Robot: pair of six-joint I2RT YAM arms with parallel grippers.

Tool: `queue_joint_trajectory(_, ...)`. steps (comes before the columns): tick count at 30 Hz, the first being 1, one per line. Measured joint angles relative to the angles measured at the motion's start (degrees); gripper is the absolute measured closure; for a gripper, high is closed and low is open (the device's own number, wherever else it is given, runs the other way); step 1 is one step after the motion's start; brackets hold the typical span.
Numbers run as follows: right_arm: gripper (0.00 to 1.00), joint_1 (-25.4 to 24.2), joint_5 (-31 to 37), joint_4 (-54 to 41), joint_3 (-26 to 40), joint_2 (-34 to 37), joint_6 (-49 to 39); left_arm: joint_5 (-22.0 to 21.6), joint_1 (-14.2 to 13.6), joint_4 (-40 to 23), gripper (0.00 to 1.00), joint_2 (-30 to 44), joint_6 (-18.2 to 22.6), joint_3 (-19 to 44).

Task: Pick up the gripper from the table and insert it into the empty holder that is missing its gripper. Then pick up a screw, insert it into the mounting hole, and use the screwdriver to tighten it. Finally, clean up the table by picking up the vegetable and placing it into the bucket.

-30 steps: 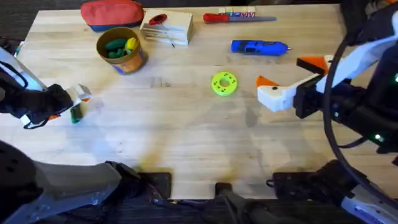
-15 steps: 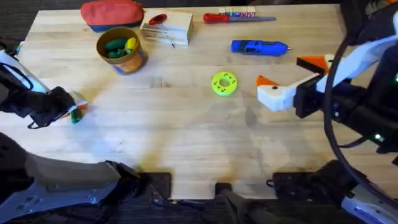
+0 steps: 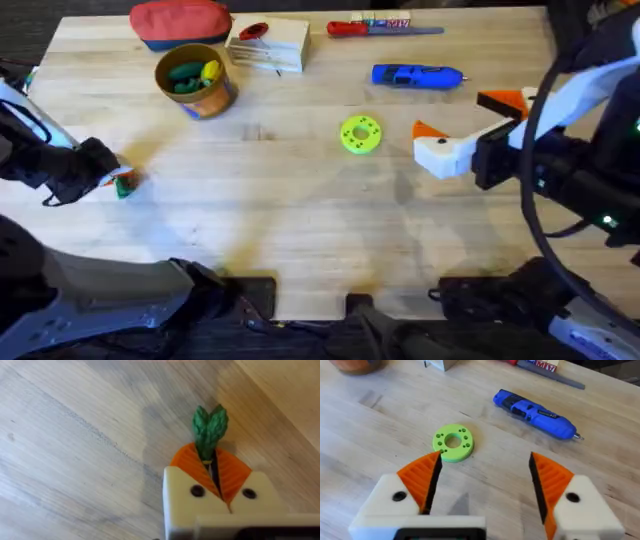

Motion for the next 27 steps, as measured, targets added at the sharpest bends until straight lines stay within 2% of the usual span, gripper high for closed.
queue_joint_trajectory(4, 0.011, 0.0, 0.0, 0.84, 0.0, 0.0, 0.0, -0.37, -1.3, -1.12, 0.981, -3.46, -2.27, 1.02)
queue_joint_trajectory(7, 0.01, 0.0, 0.0, 1.51, 0.0, 0.0, 0.0, -0.06, -4.76, -2.43, 0.982, -7.69, -4.28, 4.42)
queue_joint_trajectory(12, 0.011, 0.0, 0.0, 2.44, 0.0, 0.0, 0.0, 0.4, -13.9, -2.57, 0.982, -14.44, -6.75, 10.73)
queue_joint_trajectory(16, 0.01, 0.0, 0.0, 2.53, 0.0, 0.0, -0.01, 1.17, -22.64, 2.08, 0.983, -17.9, -7.5, 12.68)
queue_joint_trajectory(19, 0.01, 0.0, 0.0, 2.53, 0.0, 0.0, -0.02, 1.35, -28.12, 5.49, 0.983, -17.88, -8.11, 12.8)
queue_joint_trajectory(24, 0.011, 0.0, 0.0, 2.53, 0.0, 0.0, 0.0, 1.37, -34.43, 8.94, 0.983, -13.88, -9.02, 12.8)
queue_joint_trajectory(27, 0.011, 0.0, 0.0, 2.53, 0.0, 0.0, -0.01, 1.34, -36.39, 9.98, 0.983, -10.38, -9.8, 12.8)
